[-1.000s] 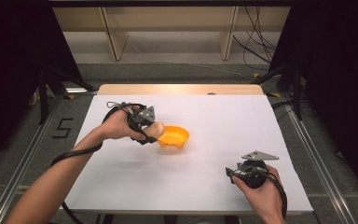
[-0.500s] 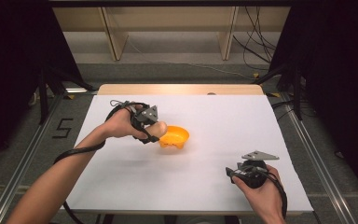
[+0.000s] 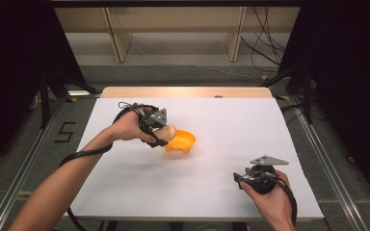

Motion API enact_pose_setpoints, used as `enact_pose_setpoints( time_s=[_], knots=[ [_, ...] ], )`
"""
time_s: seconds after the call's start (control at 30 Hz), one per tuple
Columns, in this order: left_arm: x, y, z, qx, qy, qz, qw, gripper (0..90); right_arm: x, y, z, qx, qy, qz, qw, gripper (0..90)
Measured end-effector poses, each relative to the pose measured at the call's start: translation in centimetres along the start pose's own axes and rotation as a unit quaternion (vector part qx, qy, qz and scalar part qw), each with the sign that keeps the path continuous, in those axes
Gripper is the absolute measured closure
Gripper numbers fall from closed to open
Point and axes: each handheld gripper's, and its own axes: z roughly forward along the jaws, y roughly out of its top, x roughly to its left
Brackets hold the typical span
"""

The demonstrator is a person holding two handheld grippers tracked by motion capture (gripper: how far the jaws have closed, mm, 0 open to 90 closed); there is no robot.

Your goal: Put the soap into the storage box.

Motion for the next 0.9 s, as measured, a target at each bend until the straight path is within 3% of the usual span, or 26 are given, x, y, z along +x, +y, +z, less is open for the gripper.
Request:
enact_pose_setpoints(
  time_s=[0.3,0.9],
  knots=[
    [0.2,0.5,0.5,-0.006,-0.002,0.012,0.9999,32.3,0.1,0.0,0.0,-0.005,0.000,0.004,1.0000,49.3],
    [0.6,0.9,1.2,-0.010,-0.008,0.016,0.9998,32.3,0.1,0.0,0.1,-0.005,0.003,0.006,1.0000,49.3]
  ],
)
